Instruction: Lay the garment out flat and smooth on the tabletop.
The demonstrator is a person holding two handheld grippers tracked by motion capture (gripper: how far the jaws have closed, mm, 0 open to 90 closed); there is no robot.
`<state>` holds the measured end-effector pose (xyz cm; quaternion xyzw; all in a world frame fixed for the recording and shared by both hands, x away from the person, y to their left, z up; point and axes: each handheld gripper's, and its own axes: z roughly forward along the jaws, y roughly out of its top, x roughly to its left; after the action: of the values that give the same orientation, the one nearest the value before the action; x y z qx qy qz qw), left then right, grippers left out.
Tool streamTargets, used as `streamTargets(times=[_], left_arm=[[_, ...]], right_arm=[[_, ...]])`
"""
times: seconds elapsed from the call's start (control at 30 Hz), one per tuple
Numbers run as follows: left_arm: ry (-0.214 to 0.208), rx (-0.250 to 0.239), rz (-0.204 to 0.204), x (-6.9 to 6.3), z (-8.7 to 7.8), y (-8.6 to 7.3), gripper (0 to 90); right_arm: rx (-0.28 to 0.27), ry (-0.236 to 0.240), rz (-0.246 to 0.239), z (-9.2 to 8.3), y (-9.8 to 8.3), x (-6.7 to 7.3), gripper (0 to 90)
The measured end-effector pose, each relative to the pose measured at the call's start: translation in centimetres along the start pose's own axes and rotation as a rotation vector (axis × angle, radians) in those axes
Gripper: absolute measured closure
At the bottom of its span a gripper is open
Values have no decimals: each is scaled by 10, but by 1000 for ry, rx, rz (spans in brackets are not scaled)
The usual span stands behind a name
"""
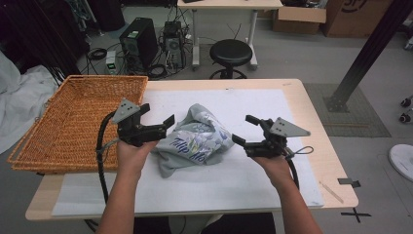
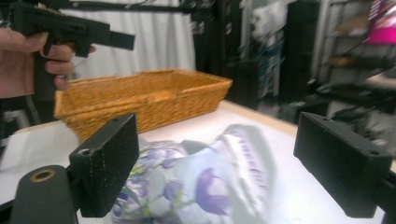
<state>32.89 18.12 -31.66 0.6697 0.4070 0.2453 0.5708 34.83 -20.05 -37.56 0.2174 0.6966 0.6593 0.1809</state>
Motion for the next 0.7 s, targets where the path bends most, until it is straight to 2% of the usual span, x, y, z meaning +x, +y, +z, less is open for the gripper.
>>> streamTargets(times=[0.03,0.07,0.1,0.13,0.17,0.2,0.23,0.27,0.3,0.33,0.37,0.4,0.47,0.53,0.57,0.6,0.63,0.7], left_arm=[[-7,-4,1,0,0,-1,18],[-24,-10,0,1,0,-3,18],[-38,0,8,1,1,-5,17],[-38,0,8,1,1,-5,15],[-53,-2,15,1,1,-6,15],[-65,-1,14,1,1,-6,15],[-79,4,16,1,1,-6,21],[-84,5,20,0,0,-6,21],[-70,7,29,1,-2,-7,21],[-62,13,21,1,-3,-8,21],[-62,13,21,1,-3,-8,21],[-43,21,-7,4,-3,-11,20],[-40,13,-21,6,-4,-13,18],[-38,-24,-66,8,-5,-17,11],[-40,-42,-108,8,-6,-21,12],[-40,-42,-108,8,-6,-21,12],[-42,-41,-112,8,-6,-21,17],[-46,-33,-92,7,-7,-22,23]], right_arm=[[55,26,11,19,0,3,141],[55,26,11,19,0,3,141],[115,61,3,42,-1,9,185],[115,61,3,42,-1,9,185],[155,59,-14,52,-2,12,216],[199,49,-28,62,-4,13,293],[269,0,-40,71,-9,12,445],[296,-6,-16,73,-13,10,552],[321,8,5,74,-16,7,660],[336,8,9,71,-18,7,732],[328,29,-1,68,-19,8,800],[326,36,-18,65,-19,9,838],[325,50,-37,59,-19,13,849],[319,53,-42,55,-19,14,851],[309,50,-44,47,-19,16,852],[309,50,-44,47,-19,16,852],[294,34,-33,40,-18,18,852],[288,31,-26,36,-17,19,852]])
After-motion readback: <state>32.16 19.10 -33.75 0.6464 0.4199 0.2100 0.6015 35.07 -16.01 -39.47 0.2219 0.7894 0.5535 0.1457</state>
